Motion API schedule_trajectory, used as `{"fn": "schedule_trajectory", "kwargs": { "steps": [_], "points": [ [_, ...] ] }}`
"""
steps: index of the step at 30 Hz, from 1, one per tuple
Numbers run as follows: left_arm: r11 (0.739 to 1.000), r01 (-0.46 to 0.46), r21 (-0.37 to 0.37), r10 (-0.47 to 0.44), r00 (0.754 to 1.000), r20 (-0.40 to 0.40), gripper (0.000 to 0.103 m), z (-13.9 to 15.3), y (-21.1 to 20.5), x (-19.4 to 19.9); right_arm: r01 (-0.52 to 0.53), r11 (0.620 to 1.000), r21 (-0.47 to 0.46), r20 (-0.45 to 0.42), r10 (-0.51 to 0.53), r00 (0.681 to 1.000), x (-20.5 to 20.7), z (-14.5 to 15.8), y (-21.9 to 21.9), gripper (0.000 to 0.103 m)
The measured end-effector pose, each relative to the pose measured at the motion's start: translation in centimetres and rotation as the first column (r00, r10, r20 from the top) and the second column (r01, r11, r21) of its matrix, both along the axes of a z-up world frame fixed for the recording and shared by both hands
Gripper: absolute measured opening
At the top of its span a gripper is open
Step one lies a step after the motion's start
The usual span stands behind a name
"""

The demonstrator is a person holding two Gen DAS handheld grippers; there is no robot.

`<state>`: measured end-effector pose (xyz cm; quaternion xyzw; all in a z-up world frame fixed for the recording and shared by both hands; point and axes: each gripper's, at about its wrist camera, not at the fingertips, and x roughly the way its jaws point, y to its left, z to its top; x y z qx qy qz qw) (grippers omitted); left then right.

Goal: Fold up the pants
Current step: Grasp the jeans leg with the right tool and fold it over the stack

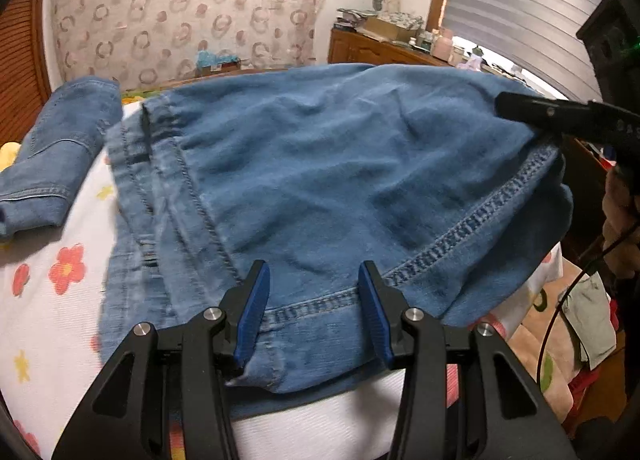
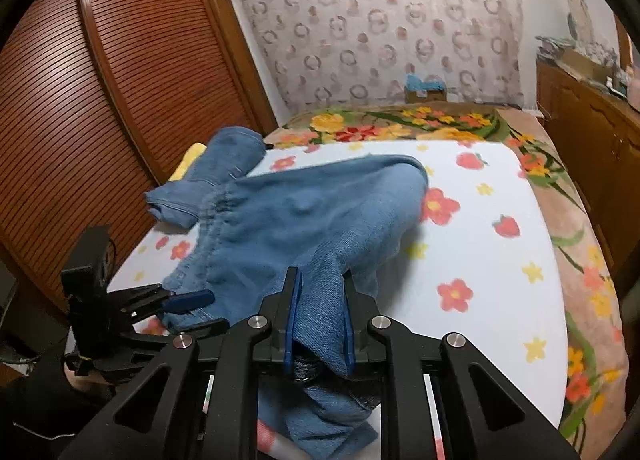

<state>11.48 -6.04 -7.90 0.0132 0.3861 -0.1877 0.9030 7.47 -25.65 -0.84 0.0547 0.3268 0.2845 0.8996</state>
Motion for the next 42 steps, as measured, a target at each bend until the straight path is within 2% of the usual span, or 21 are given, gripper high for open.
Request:
{"fn": "schedule_trajectory", "kwargs": {
  "steps": [7, 15, 23, 28, 31, 33, 36, 38, 42],
  "points": [
    [0.998, -0.063, -0.027, 0.064, 0.997, 0.044, 0.047, 2.4, 3.6, -1.3, -0.072, 0.997, -0.017, 0.063, 0.073, 0.995, -0.2, 1.8, 3.2, 0.017],
    [0.987, -0.155, -0.028, 0.157, 0.982, 0.100, 0.047, 4.7, 9.3, -3.0, -0.191, 0.981, -0.045, 0.089, 0.194, 0.977, -0.2, 2.3, 9.8, 0.015],
    [0.969, -0.245, -0.030, 0.246, 0.962, 0.118, 0.047, 5.5, 13.6, -3.9, -0.320, 0.943, -0.092, 0.028, 0.324, 0.946, 0.3, -0.8, 16.1, 0.011],
    [0.955, -0.294, -0.036, 0.296, 0.948, 0.118, 0.047, 5.6, 15.9, -4.2, -0.386, 0.916, -0.113, -0.063, 0.381, 0.922, 0.5, -4.8, 19.3, 0.009],
    [0.950, -0.309, -0.040, 0.311, 0.943, 0.117, 0.047, 5.3, 16.6, -4.2, -0.377, 0.919, -0.117, -0.087, 0.369, 0.925, 1.0, -5.9, 19.9, 0.010],
    [0.948, -0.315, -0.042, 0.318, 0.941, 0.118, 0.047, 5.3, 16.7, -4.1, -0.364, 0.926, -0.102, -0.092, 0.356, 0.930, 1.4, -5.5, 19.6, 0.015],
    [0.948, -0.315, -0.051, 0.319, 0.940, 0.122, 0.047, 5.5, 16.7, -3.9, -0.363, 0.927, -0.093, -0.073, 0.357, 0.931, 1.1, -4.0, 18.7, 0.022],
    [0.949, -0.310, -0.056, 0.314, 0.941, 0.126, 0.047, 5.6, 16.5, -3.9, -0.355, 0.929, -0.110, -0.041, 0.352, 0.935, 0.8, -2.5, 17.9, 0.031],
    [0.959, -0.278, -0.062, 0.284, 0.949, 0.134, 0.047, 5.9, 15.2, -3.8, -0.319, 0.943, -0.090, 0.017, 0.322, 0.947, 0.6, -0.3, 15.3, 0.035]
  ]
}}
